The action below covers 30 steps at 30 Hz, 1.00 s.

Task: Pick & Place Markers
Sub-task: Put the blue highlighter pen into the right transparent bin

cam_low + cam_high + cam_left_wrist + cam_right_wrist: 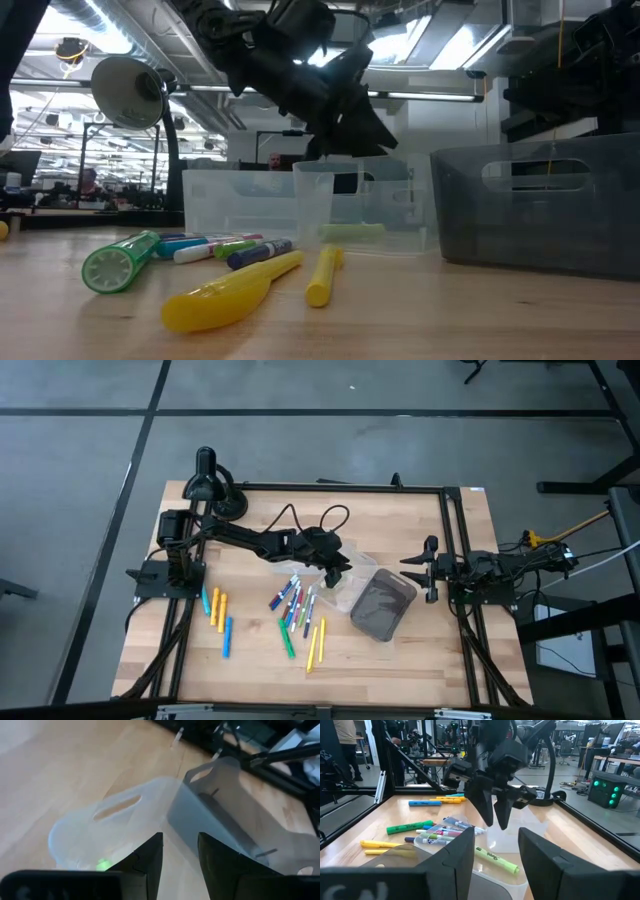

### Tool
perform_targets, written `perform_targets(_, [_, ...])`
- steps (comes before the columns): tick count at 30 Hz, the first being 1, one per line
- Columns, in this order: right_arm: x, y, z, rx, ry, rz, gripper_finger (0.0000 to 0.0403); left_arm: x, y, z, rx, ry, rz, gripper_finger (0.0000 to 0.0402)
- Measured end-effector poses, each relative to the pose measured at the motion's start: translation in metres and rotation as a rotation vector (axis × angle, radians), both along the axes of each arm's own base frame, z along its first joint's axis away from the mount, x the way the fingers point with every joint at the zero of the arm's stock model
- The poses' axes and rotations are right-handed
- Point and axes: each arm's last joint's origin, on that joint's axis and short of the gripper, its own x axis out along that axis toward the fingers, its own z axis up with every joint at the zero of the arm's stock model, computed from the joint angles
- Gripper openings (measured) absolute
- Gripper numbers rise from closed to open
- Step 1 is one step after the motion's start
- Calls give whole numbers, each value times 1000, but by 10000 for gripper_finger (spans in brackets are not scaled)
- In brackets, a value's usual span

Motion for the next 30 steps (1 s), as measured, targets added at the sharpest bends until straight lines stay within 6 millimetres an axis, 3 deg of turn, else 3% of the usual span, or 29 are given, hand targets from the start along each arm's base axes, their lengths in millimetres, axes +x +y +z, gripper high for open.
perform_targets(5, [0, 0, 0, 0, 0, 0, 152, 2, -8, 10, 62, -78, -59, 109])
perform_targets(11, [0, 0, 0, 0, 0, 0, 152, -7, -11, 24, 30, -49, -131, 102])
perform_targets(21, [0, 0, 0, 0, 0, 0, 152, -46, -28, 73, 67, 29, -94, 87])
perform_targets(30, [0, 0, 0, 0, 0, 0, 152, -78, -59, 91, 26, 138, -45, 77])
